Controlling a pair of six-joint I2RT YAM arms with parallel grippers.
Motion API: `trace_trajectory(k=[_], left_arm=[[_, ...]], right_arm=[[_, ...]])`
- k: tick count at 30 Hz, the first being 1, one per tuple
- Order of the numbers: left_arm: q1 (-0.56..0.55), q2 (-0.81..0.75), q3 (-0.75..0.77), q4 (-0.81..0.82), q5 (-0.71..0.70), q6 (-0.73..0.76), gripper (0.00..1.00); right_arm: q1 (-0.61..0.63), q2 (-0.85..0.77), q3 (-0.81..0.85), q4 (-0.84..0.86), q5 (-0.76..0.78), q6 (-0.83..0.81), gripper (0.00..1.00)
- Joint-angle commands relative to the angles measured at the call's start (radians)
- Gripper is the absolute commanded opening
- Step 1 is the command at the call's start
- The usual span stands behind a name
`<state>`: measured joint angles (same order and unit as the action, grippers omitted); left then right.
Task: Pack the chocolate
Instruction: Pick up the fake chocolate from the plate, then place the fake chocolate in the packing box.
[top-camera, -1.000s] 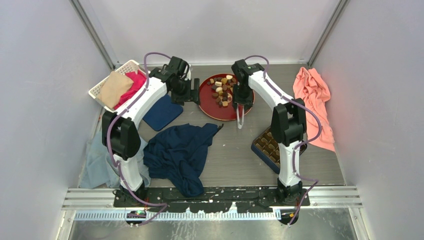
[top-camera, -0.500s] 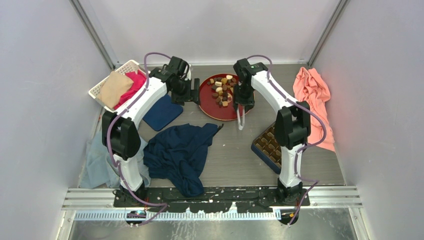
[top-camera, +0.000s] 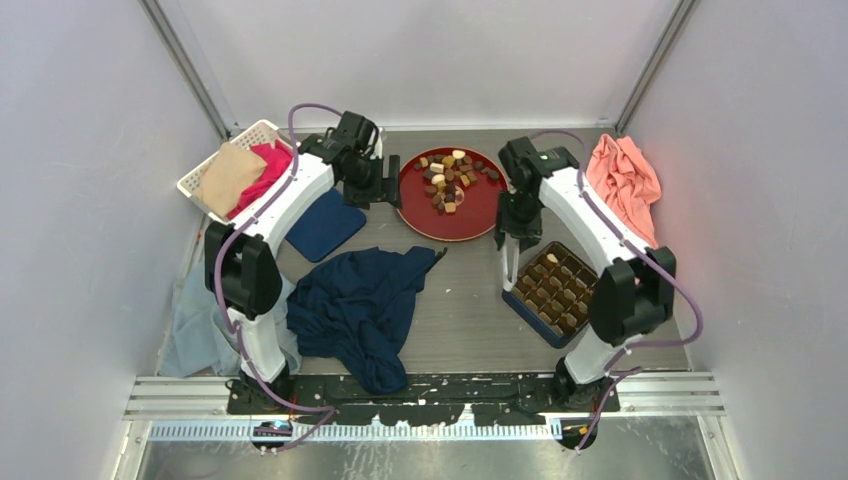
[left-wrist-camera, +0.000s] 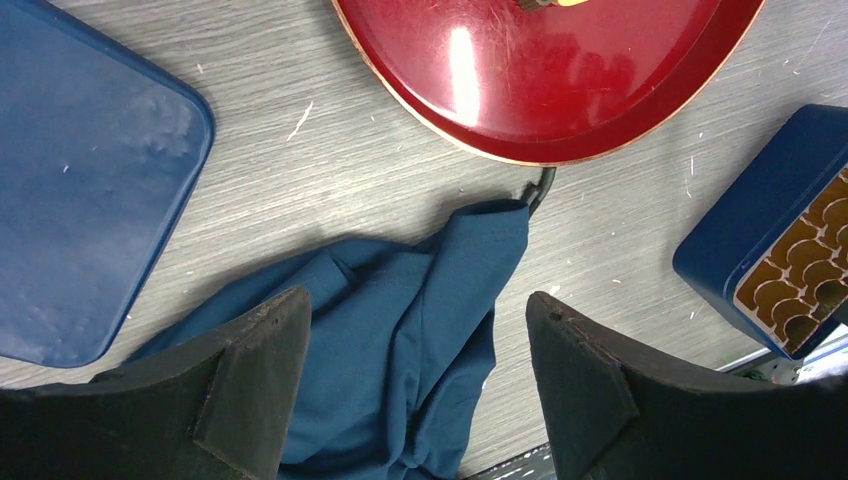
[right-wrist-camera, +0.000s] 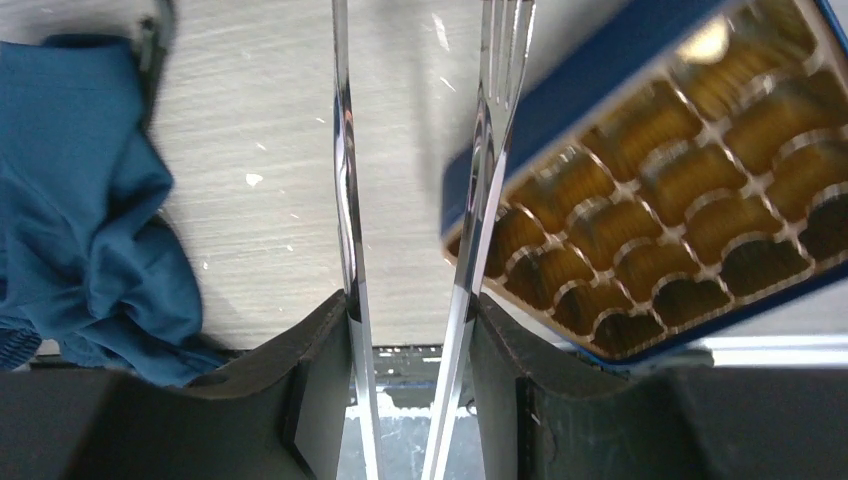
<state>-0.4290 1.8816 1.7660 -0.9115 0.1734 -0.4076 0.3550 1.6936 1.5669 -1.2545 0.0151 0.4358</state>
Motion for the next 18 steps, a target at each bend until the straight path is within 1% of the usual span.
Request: trace_trajectory(k=[1, 9, 15, 18], left_arm=[[0.007, 0.002, 0.051, 0.023, 0.006, 0.016, 0.79], [0.007, 0.027, 0.048, 0.028, 0.044, 0.020, 0.79], [0.007, 0.050, 0.074, 0.010, 0.060, 0.028, 0.79], [0.007, 0.060, 0.082, 0.005, 0.068, 0.028, 0.79]], right_arm=[[-0.072, -0.175, -0.105, -0.025, 0.003, 0.095, 0.20], [-0.090, -0.296, -0.230, -0.097, 0.055, 0.190, 0.19], [-0.090, -0.389, -0.342, -0.108, 0.030, 0.242, 0.19], [-0.091, -0.406, -0.391, -0.097, 0.038, 0.247, 0.19]])
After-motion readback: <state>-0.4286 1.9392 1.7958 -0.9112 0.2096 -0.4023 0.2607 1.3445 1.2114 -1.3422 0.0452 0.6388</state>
